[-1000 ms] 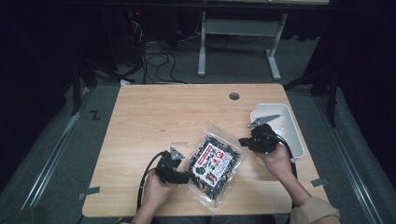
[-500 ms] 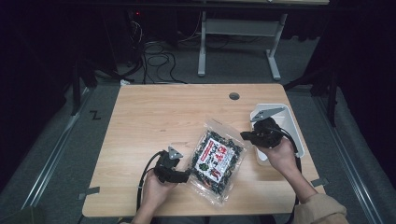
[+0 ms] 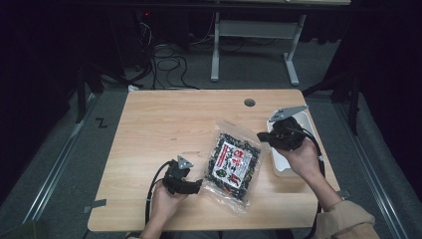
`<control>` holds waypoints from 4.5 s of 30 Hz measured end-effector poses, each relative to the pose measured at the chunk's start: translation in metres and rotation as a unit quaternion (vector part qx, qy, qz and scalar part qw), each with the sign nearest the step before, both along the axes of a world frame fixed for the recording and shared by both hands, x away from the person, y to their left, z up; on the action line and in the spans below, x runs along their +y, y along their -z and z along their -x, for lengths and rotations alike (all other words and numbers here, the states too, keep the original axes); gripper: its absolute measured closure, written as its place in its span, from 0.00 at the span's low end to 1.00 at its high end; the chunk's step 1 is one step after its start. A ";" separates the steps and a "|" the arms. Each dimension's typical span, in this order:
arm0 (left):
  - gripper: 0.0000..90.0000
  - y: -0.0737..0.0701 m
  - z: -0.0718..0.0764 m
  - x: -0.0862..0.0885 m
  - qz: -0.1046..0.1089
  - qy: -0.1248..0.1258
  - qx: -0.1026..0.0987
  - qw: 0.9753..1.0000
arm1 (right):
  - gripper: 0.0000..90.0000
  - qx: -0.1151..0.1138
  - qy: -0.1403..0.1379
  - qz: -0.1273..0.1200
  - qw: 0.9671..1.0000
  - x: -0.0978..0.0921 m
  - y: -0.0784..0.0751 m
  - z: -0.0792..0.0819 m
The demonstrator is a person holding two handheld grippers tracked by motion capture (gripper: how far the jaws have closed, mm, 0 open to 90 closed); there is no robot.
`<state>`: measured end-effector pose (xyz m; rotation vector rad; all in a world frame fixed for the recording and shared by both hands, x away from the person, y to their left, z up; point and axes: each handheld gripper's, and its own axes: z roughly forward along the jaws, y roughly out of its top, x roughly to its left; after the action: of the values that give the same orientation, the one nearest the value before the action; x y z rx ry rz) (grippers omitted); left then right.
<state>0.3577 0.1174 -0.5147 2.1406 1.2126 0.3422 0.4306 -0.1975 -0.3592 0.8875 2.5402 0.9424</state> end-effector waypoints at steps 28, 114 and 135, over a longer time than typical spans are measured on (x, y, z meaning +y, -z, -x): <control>0.30 -0.001 0.000 0.003 0.002 -0.006 -0.005 1.000 | 1.00 -0.047 0.002 -0.012 0.999 0.002 -0.048 0.002; 0.30 0.001 0.000 0.001 -0.007 0.002 -0.002 1.000 | 1.00 -0.140 0.173 -0.058 0.973 -0.128 -0.114 -0.001; 0.30 0.002 0.000 0.001 -0.008 0.001 -0.002 1.000 | 1.00 -0.142 0.204 -0.054 0.967 -0.145 -0.108 0.000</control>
<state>0.3577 0.1181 -0.5162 2.1545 1.2081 0.3572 0.4308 -0.3421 -0.2508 1.1572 1.9799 0.9971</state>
